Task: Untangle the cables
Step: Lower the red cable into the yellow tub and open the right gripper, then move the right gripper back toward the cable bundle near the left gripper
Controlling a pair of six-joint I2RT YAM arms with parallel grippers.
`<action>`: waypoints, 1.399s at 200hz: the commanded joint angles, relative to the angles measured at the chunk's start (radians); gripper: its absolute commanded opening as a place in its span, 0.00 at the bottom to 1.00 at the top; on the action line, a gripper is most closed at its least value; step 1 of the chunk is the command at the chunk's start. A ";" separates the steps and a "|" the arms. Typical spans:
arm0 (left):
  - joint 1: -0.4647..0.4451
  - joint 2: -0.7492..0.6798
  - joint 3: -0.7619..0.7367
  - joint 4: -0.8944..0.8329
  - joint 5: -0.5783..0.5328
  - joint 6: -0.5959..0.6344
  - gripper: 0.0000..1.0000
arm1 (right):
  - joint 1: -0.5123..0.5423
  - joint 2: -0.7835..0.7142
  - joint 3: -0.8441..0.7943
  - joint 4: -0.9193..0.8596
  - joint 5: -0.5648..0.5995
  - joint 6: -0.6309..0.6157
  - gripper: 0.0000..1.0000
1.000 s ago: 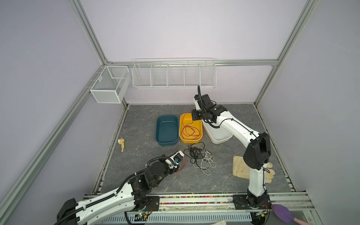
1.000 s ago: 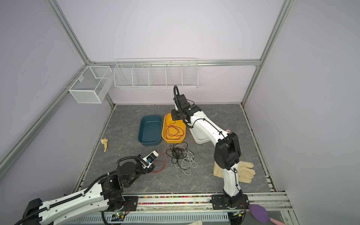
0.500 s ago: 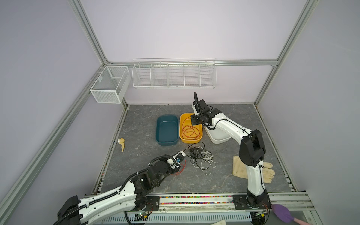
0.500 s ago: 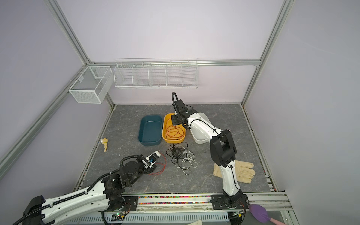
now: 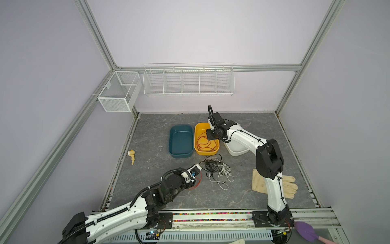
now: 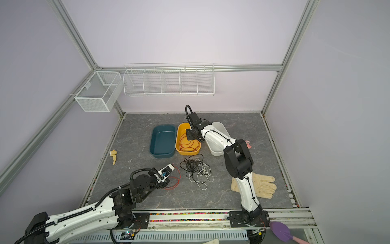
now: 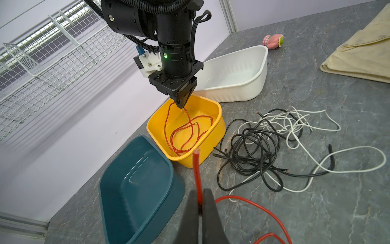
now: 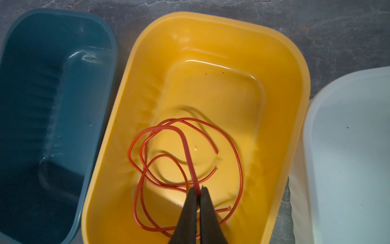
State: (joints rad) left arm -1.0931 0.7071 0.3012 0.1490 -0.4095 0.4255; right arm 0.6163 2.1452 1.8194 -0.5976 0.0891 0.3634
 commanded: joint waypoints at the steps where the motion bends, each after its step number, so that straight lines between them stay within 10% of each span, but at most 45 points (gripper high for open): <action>1: 0.004 0.000 0.029 0.006 0.028 -0.017 0.00 | -0.007 0.012 -0.015 -0.034 0.000 0.017 0.08; 148: 0.004 0.014 0.030 -0.004 0.044 -0.057 0.00 | -0.006 -0.164 -0.097 -0.067 -0.035 0.010 0.36; 197: 0.004 0.042 0.049 -0.014 0.039 -0.092 0.00 | -0.002 -0.443 -0.389 0.124 -0.207 0.006 0.59; 280: 0.010 0.028 0.062 -0.002 -0.006 -0.150 0.00 | 0.166 -0.767 -0.857 0.426 -0.384 0.052 0.68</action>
State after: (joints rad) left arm -1.0897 0.7479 0.3367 0.1326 -0.3965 0.3046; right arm 0.7277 1.4315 1.0580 -0.3126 -0.2230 0.3824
